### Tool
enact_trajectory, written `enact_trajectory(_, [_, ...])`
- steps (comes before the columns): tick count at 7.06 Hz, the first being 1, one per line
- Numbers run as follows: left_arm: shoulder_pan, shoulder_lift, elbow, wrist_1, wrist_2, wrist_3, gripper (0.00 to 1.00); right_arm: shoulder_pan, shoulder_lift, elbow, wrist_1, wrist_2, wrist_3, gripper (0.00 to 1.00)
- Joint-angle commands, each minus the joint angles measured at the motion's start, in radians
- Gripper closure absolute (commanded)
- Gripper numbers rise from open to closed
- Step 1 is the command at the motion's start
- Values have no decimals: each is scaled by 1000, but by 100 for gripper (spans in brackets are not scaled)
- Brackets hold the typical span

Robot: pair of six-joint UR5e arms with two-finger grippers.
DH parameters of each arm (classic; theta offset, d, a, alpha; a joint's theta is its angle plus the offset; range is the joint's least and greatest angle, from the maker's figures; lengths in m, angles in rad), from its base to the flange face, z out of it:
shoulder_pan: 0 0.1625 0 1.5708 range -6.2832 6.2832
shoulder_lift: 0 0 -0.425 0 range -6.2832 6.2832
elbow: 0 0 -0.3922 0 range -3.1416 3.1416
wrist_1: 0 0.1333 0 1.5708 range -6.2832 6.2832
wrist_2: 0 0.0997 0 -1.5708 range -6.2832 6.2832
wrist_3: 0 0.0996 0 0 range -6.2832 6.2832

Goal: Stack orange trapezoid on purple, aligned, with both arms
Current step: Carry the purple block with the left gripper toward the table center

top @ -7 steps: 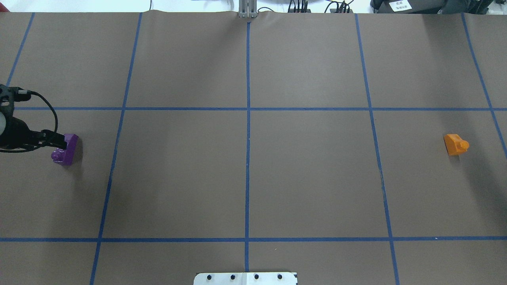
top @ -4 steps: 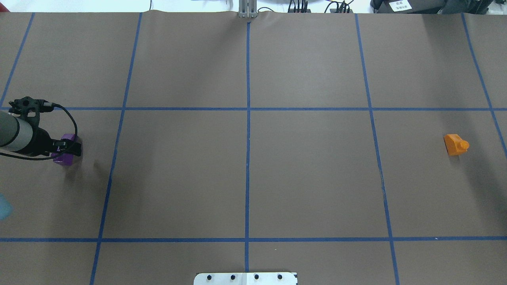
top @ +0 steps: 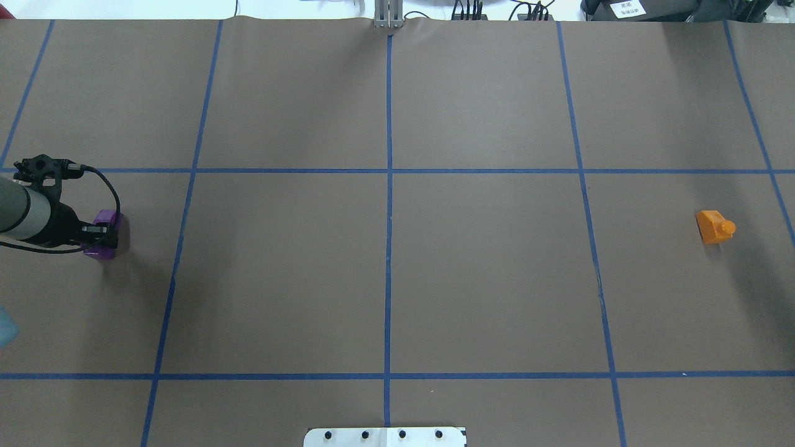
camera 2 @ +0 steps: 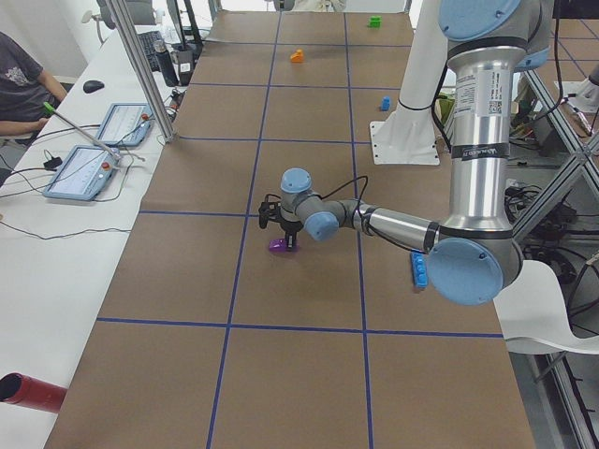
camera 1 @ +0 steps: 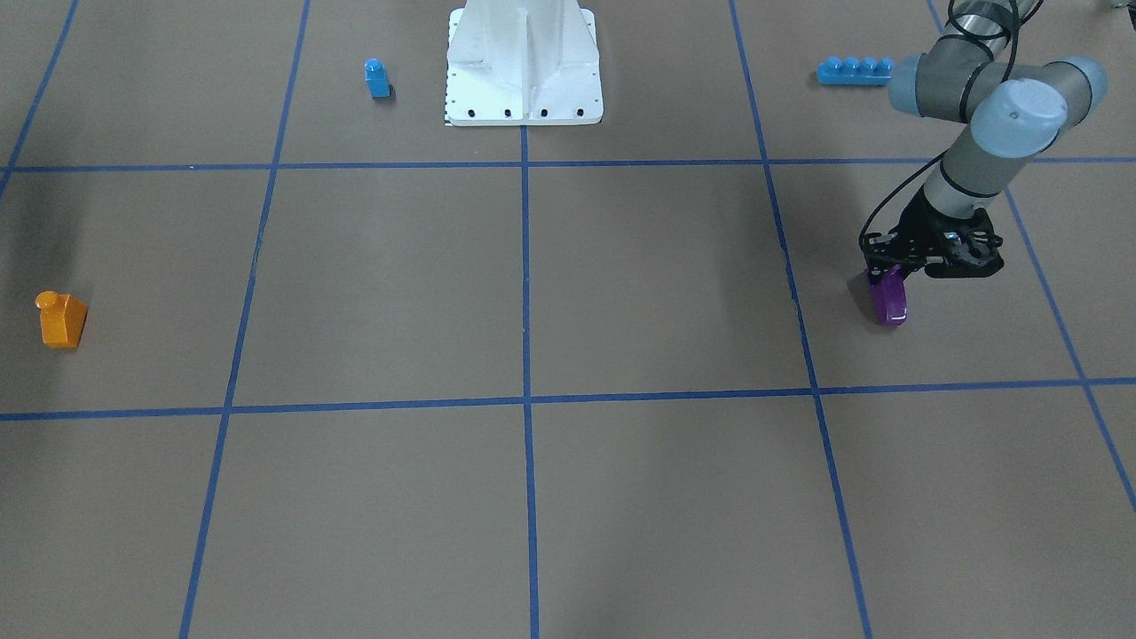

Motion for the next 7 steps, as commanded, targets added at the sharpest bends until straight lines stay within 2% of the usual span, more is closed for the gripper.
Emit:
enact_trajectory(1, [15,-7,-106,12,-1,44,100,0,6,-22,4,0,0,0])
enact_trajectory(2, [26,-66,-128,61,2,85,100,0,6,-29,4,1,-2,0])
enact_trajectory(4, [84,-358,-120,301,28,102,100,0,6,-48,4,1,-2,0])
enact_trajectory(5, [125,-504,-94,399,89,179,100,0,6,-63,4,1,-2,0])
enact_trajectory(6, [156,-634,-24,455,123,234,100,0,3,-75,5,3,-3,0])
enact_trajectory(7, [184,-765,90,454,144,241,100,0,3,-83,6,3,-2,0])
